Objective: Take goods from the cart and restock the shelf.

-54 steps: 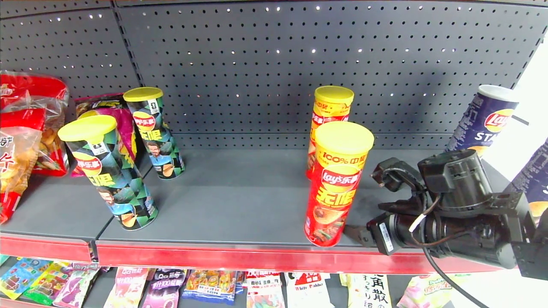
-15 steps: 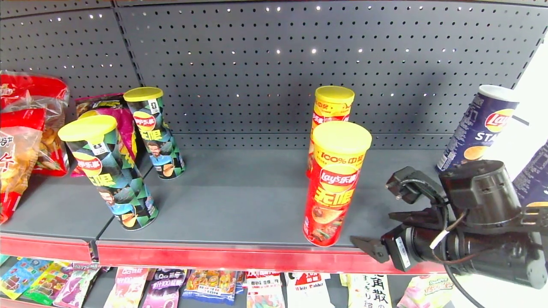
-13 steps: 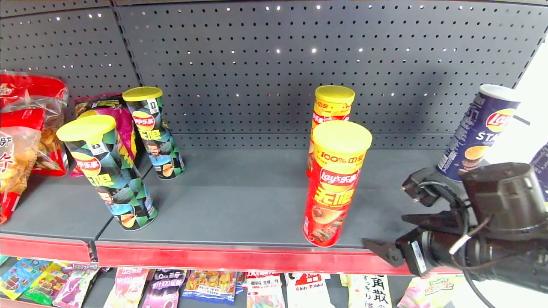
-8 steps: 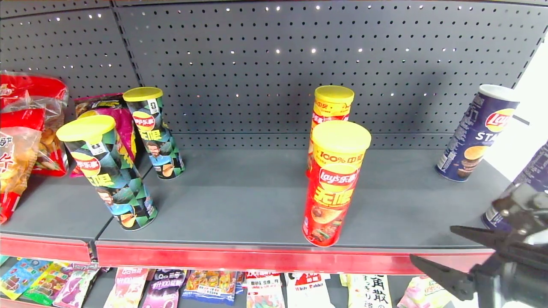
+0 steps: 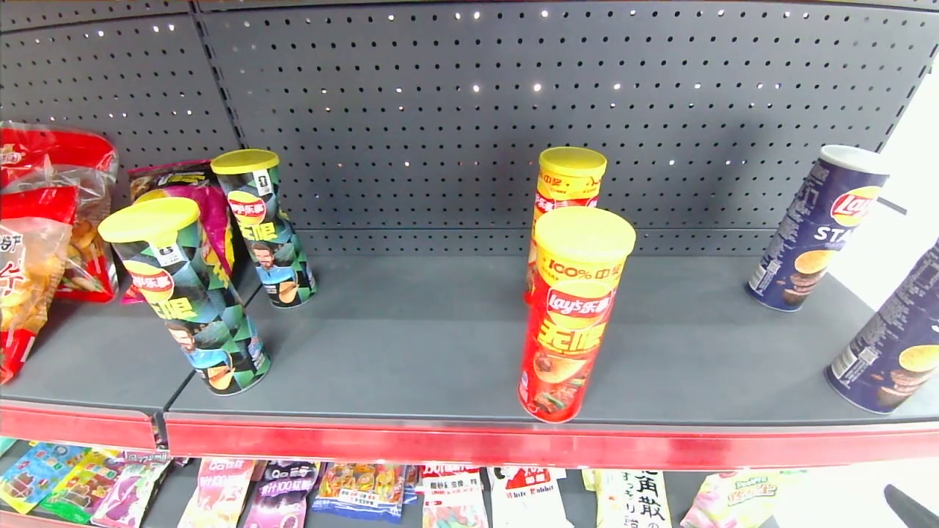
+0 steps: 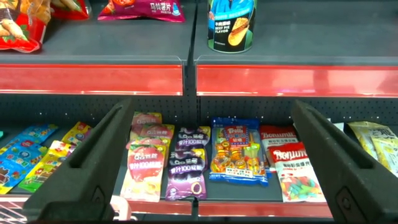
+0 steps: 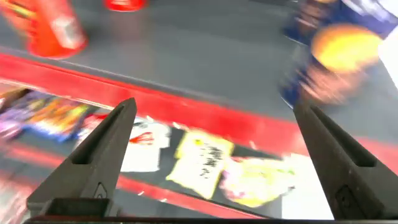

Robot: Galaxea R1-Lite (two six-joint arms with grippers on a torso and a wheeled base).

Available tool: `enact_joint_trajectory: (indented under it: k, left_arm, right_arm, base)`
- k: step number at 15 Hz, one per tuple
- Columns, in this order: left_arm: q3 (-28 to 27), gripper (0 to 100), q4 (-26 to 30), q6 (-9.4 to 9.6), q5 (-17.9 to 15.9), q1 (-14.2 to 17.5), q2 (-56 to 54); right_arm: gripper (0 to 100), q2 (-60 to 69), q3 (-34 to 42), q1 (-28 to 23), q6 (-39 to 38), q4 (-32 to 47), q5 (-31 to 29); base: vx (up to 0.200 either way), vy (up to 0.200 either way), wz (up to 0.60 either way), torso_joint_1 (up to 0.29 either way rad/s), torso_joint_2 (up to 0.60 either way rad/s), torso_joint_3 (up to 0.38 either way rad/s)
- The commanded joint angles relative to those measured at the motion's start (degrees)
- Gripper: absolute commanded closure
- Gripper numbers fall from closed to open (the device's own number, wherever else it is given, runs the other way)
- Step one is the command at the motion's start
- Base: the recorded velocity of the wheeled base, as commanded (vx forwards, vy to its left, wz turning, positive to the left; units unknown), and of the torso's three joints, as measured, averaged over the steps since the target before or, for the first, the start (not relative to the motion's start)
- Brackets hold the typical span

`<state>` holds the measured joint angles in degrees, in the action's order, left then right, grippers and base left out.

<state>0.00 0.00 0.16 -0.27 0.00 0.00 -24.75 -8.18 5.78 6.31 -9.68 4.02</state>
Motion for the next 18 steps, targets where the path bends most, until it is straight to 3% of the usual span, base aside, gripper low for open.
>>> enact_joint_trajectory:
  k: [1, 2, 4, 5, 7, 10, 18]
  left_arm:
    - [0.0, 0, 0.0, 0.02, 0.0, 0.0, 0.0]
    - [0.0, 0, 0.0, 0.02, 0.0, 0.0, 0.0]
    - [0.0, 0, 0.0, 0.02, 0.0, 0.0, 0.0]
    - [0.0, 0, 0.0, 0.02, 0.0, 0.0, 0.0]
    - [0.0, 0, 0.0, 0.02, 0.0, 0.0, 0.0]
    - [0.0, 0, 0.0, 0.02, 0.0, 0.0, 0.0]
    - [0.0, 0, 0.0, 0.02, 0.0, 0.0, 0.0]
  right_arm:
    - [0, 17.8, 8.2, -10.2, 0.3, 2.4, 1.2]
    - [0, 19.5, 7.7, -10.5, 0.0, 8.2, 0.7]
    - [0, 19.3, 8.2, -10.5, -4.4, 7.0, -0.3]
    - [0, 19.2, 7.8, -10.5, -6.1, 11.0, -2.2]
    - [0, 19.2, 8.1, -10.4, -5.9, 9.9, -2.5]
    - [0, 22.8, 8.1, -4.8, -5.8, 9.9, -2.4]
    - [0, 24.7, 8.1, -5.8, -6.0, 9.9, -2.9]
  base:
    - [0.0, 0.0, 0.0, 0.0, 0.0, 0.0]
    - [0.0, 0.0, 0.0, 0.0, 0.0, 0.0]
    - [0.0, 0.0, 0.0, 0.0, 0.0, 0.0]
    - [0.0, 0.0, 0.0, 0.0, 0.0, 0.0]
    - [0.0, 0.0, 0.0, 0.0, 0.0, 0.0]
    - [0.0, 0.0, 0.0, 0.0, 0.0, 0.0]
    - [0.0, 0.0, 0.0, 0.0, 0.0, 0.0]
